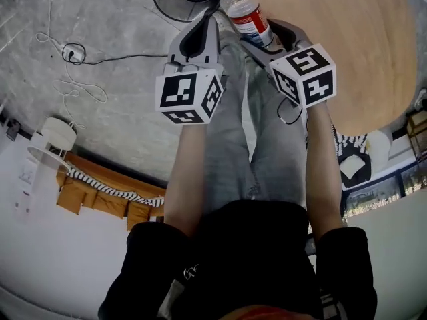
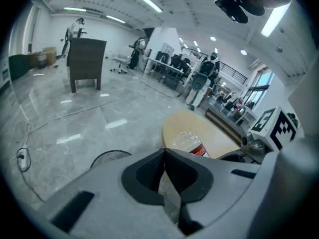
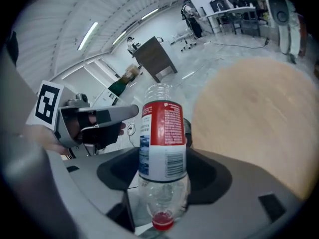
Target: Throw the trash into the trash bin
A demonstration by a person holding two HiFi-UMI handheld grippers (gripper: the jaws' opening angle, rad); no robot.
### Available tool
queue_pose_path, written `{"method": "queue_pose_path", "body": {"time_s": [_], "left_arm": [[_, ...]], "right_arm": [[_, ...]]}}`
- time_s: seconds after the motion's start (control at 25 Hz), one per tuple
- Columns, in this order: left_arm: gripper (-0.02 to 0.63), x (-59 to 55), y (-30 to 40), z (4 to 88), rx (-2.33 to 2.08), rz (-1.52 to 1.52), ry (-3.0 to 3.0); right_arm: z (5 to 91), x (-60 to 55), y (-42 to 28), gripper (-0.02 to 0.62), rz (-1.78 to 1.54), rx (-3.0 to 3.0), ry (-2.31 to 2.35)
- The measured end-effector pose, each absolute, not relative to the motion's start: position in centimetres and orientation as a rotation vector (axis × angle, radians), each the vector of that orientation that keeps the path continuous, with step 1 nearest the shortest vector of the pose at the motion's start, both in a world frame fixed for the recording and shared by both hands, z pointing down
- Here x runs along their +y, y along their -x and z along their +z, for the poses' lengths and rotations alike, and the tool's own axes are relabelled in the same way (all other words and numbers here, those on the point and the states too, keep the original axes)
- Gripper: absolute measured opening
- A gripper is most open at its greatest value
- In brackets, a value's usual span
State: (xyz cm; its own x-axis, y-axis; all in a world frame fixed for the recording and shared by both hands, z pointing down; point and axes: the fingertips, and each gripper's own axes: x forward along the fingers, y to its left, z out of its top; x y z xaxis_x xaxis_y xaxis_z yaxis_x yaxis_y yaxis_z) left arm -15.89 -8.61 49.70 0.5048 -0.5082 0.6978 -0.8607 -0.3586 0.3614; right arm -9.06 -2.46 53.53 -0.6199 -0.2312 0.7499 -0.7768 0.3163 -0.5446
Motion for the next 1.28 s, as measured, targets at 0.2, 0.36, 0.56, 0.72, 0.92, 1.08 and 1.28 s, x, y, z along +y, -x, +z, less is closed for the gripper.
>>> {"method": "queue_pose_path", "body": {"time_s": [0.2, 0.36, 0.56, 0.72, 0.92, 1.08, 1.28], "left_arm": [[0.005, -10.9, 22.7, 51.0, -1.238, 0.581, -1.926], [0.005, -11.3, 28.0, 52.9, -1.306, 0.557, -1.835], [0.005, -9.7, 32.6, 56.2, -1.366, 0.534, -1.760], [0.005, -7.6, 35.3, 58.7, -1.402, 0.524, -1.699], [0.005, -6.8, 36.3, 58.3, -1.412, 0.513, -1.694], [0.005, -8.6, 35.2, 56.3, -1.410, 0.502, -1.743], [0.005, -10.4, 32.9, 54.4, -1.381, 0.523, -1.825]], "right_arm": [[58.6, -4.2, 15.9, 0.258, 1.381, -1.972, -0.702], [63.7, -4.8, 19.8, 0.258, 1.387, -1.873, -0.618], [69.2, -5.4, 22.0, 0.258, 1.402, -1.805, -0.651], [72.7, -6.2, 21.9, 0.258, 1.313, -1.753, -0.798], [72.6, -4.5, 22.2, 0.264, 1.238, -1.755, -0.767], [69.9, -5.0, 21.3, 0.261, 1.310, -1.761, -0.838], [66.2, -5.5, 20.0, 0.027, 1.386, -1.871, -0.927]]}}
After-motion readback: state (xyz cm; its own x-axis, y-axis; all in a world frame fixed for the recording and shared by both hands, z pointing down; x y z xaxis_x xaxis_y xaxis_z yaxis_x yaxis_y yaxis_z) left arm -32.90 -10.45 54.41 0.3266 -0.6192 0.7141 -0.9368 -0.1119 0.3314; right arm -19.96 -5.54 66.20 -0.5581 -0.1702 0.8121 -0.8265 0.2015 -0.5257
